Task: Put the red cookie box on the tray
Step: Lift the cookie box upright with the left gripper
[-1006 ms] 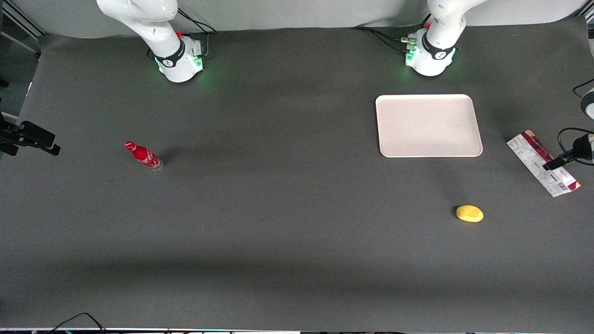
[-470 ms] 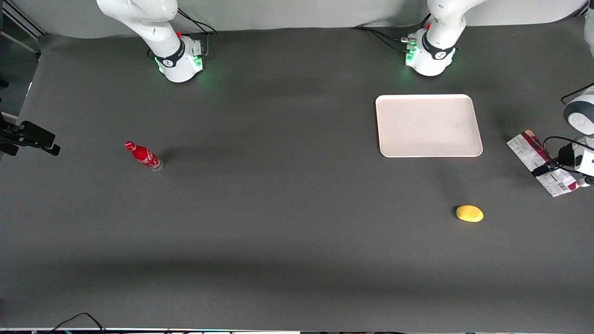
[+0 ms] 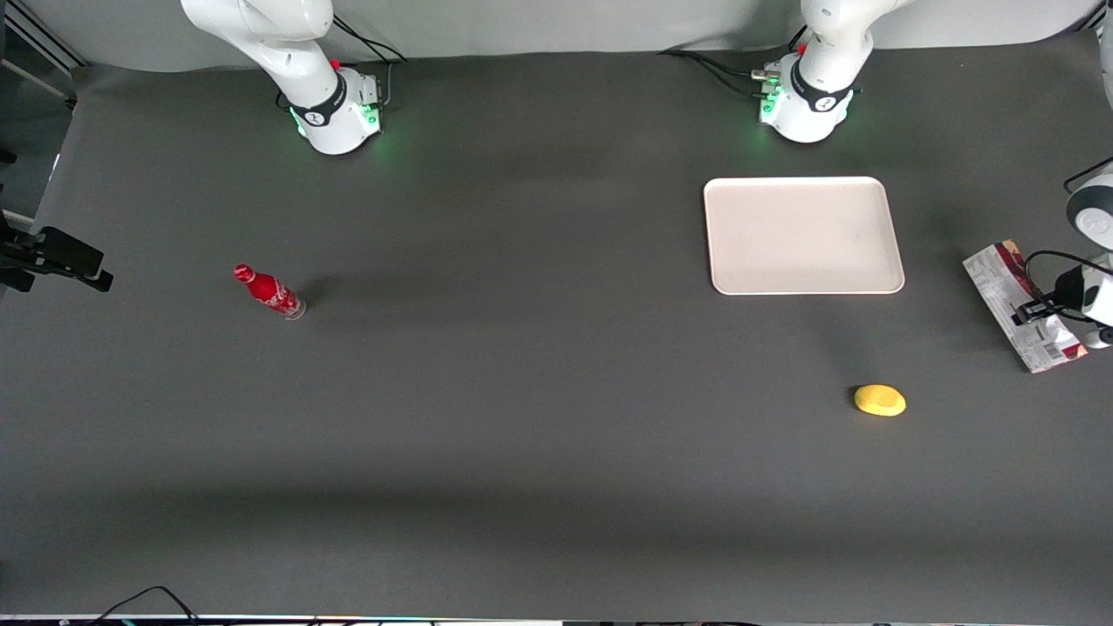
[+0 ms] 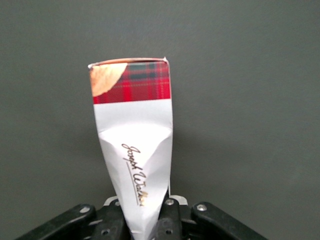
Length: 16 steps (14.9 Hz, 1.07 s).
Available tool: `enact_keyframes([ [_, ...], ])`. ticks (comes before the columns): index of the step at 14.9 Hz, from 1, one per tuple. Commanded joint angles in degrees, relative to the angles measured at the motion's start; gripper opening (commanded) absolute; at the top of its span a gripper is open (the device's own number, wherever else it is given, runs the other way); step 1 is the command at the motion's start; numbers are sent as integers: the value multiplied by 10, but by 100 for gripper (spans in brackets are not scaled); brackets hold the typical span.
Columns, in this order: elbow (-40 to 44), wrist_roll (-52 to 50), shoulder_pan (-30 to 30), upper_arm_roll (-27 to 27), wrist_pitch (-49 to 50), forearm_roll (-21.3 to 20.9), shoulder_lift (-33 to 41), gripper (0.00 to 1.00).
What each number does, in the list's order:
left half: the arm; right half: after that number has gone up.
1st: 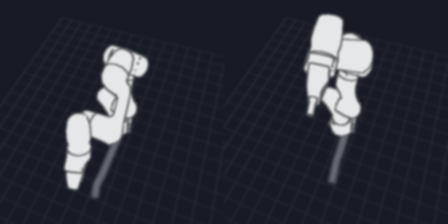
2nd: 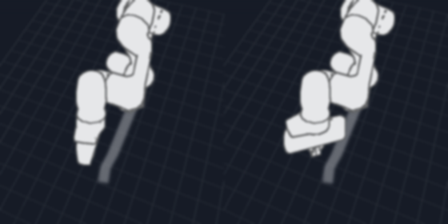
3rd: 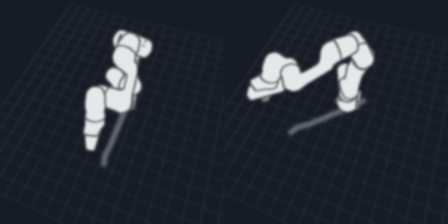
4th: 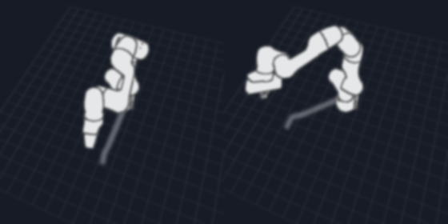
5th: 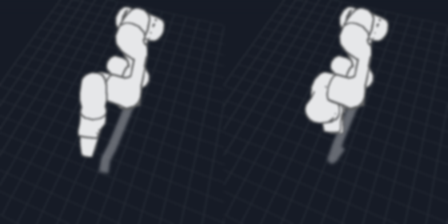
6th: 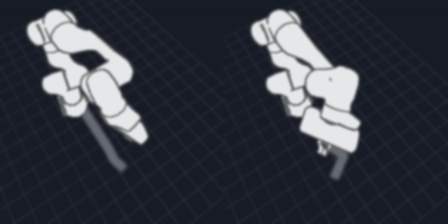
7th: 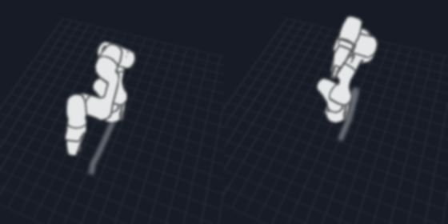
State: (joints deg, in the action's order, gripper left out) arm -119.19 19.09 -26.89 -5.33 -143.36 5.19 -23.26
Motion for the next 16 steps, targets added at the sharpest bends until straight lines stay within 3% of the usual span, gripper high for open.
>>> enact_keyframes([
  [1, 11, 5, 10, 14, 155, 0, 129, 0],
  [3, 69, -30, 10, 34, 283, -15, 175, 0],
  [5, 161, -91, 10, 72, 414, -88, 186, 0],
  [7, 196, -121, 10, 99, 462, -111, 190, 0],
  [11, 167, -121, 18, 104, 448, -111, 207, 0],
  [16, -55, -121, 30, 111, 275, -103, 290, 0],
])
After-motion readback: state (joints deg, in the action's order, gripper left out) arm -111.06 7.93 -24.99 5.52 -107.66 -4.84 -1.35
